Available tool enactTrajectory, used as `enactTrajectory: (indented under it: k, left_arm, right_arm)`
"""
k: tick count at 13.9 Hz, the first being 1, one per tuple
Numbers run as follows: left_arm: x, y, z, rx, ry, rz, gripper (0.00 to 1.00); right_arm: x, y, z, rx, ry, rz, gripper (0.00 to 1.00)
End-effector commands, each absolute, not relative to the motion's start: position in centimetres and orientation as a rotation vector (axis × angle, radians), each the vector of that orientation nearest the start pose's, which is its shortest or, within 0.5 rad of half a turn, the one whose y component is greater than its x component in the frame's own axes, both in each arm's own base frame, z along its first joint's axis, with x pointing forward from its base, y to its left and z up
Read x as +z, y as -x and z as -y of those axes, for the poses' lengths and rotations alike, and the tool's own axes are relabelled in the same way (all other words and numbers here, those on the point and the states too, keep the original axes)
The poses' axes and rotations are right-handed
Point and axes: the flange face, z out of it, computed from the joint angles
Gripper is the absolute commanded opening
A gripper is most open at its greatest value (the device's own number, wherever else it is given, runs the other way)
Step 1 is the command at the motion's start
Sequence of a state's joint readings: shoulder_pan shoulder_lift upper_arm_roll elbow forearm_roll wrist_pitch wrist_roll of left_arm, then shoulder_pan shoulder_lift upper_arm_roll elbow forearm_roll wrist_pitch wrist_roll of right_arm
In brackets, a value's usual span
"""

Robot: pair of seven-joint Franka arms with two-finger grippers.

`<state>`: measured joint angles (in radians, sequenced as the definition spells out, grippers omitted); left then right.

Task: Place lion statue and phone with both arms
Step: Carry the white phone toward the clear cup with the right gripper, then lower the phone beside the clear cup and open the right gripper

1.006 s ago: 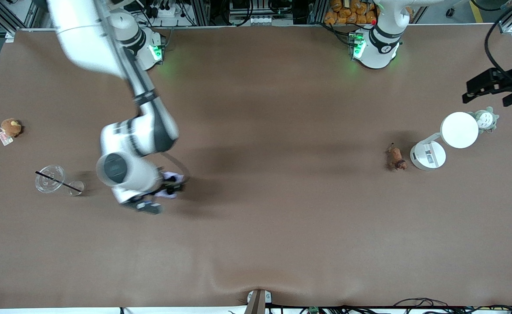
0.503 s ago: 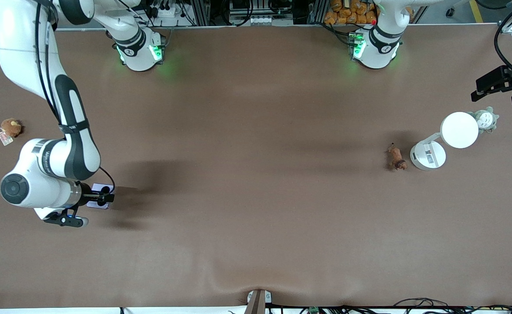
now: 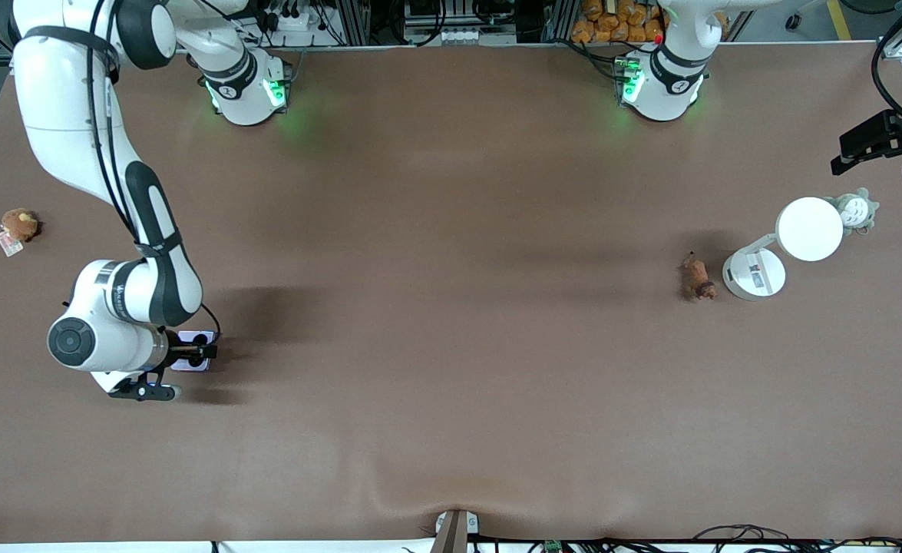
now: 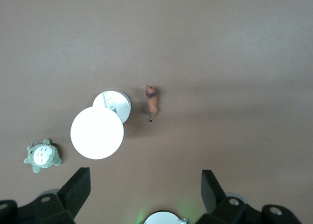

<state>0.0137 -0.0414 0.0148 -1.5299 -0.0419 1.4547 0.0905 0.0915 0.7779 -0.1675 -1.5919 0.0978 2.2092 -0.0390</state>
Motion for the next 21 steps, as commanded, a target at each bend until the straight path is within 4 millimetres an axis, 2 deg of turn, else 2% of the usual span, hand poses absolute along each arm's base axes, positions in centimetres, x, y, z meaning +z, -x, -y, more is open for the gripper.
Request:
enactTrajectory:
  k: [1, 2, 3, 5, 6, 9, 11, 13, 17, 19, 21]
  left_arm:
    - [65.6, -52.6, -0.6, 0.053, 3.17, -0.126, 1.0]
    - [65.6, -52.6, -0.7, 0.053, 3.168, -0.133, 1.0]
    - [65.6, -52.6, -0.8, 0.053, 3.168, -0.131, 1.0]
    - [65.2, -52.8, -0.8, 0.065, 3.169, -0.121, 1.0]
    - [65.3, -52.8, -0.7, 0.063, 3.169, -0.119, 1.0]
    - [65.1, -52.9, -0.5, 0.068, 3.169, -0.118, 1.0]
    - [65.1, -53.0, -0.7, 0.071, 3.169, -0.114, 1.0]
    - [65.1, -52.9, -0.7, 0.07, 3.169, -0.118, 1.0]
    - [65.0, -53.0, -0.7, 0.071, 3.161, -0.122, 1.0]
    - [64.9, -53.1, -0.7, 0.076, 3.162, -0.127, 1.0]
    - [65.0, -53.1, -0.7, 0.071, 3.161, -0.134, 1.0]
  right_arm:
    - [17.1, -67.8, 4.8, 0.231, 3.164, -0.091, 0.17]
    - [17.1, -67.8, 4.8, 0.231, 3.165, -0.092, 0.42]
    - [17.2, -67.7, 4.6, 0.236, 3.163, -0.089, 0.99]
    - [18.4, -67.7, 5.0, 0.245, 3.157, -0.102, 1.0]
    - [20.4, -67.9, 5.1, 0.25, 3.15, -0.104, 1.0]
    - [28.7, -68.1, 5.3, 0.191, 3.135, -0.116, 1.0]
    - [35.3, -66.9, 6.3, 0.189, 3.112, -0.137, 1.0]
    - [42.3, -64.8, 6.9, 0.177, 3.089, -0.141, 1.0]
    - [54.0, -59.6, 6.9, 0.116, 3.056, 0.003, 1.0]
    - [57.5, -56.7, 6.3, 0.129, 3.044, 0.029, 1.0]
    - [59.4, -54.9, 6.0, 0.136, 3.037, 0.025, 1.0]
